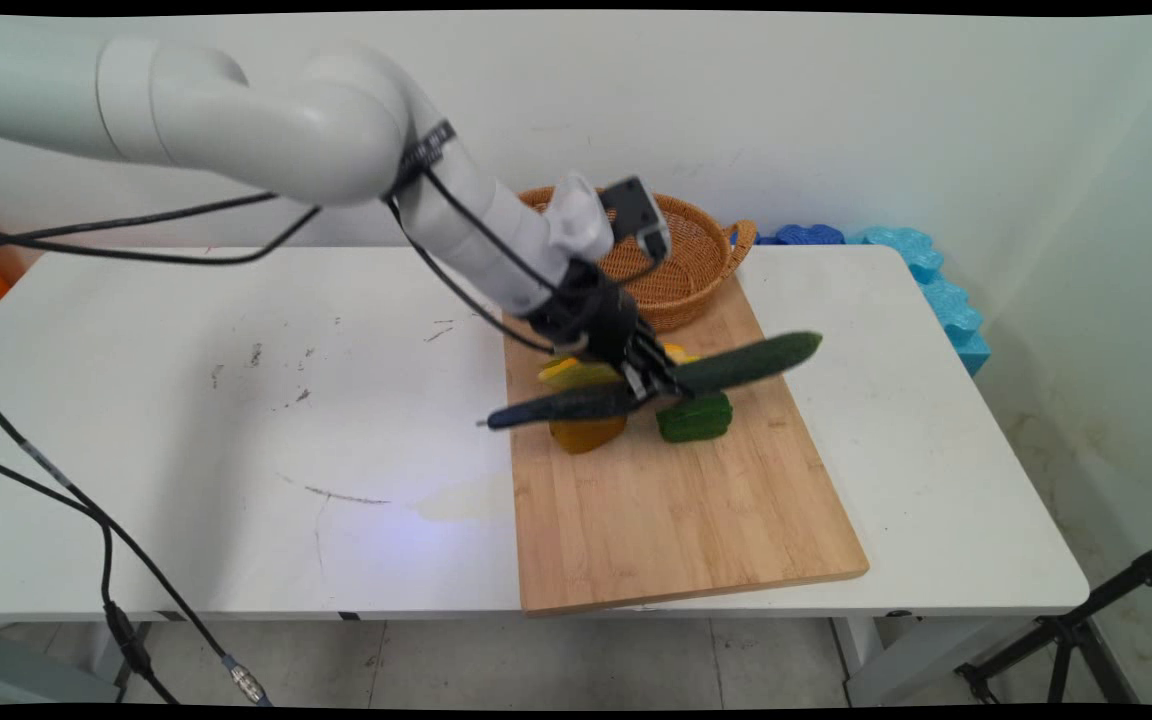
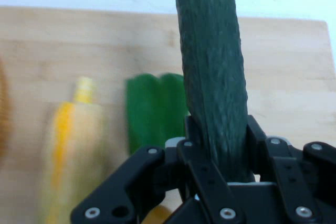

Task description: Place the picked object in the vegetable basket

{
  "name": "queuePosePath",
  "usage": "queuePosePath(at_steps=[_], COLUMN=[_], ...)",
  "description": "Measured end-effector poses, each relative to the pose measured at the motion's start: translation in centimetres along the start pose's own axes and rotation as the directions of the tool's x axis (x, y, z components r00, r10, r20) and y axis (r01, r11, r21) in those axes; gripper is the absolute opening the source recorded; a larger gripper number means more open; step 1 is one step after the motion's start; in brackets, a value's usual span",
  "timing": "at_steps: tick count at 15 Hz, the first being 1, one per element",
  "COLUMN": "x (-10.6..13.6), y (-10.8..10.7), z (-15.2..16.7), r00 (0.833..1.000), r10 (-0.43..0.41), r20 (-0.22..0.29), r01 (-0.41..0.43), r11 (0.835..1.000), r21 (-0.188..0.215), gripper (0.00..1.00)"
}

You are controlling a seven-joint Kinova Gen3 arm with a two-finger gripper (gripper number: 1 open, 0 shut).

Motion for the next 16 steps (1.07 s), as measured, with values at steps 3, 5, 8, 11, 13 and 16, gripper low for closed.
queuePosePath(at_steps=[3, 5, 8, 11, 13, 16], x=[1.1, 1.6, 2.2, 2.8, 3.1, 3.6], y=[-2.4, -3.8, -6.3, -8.7, -11.0, -14.1], z=[-1.9, -2.7, -3.5, -4.0, -4.1, -3.7], r00=[1.000, 0.999, 0.998, 0.996, 0.994, 0.989], r10=[0.026, 0.040, 0.064, 0.085, 0.105, 0.143], r20=[-0.017, -0.020, -0.020, -0.014, -0.003, 0.020], r01=[-0.026, -0.039, -0.062, -0.083, -0.104, -0.145], r11=[0.999, 0.998, 0.996, 0.991, 0.986, 0.976], r21=[0.024, 0.040, 0.071, 0.103, 0.131, 0.165], gripper=[0.00, 0.00, 0.00, 0.00, 0.00, 0.00])
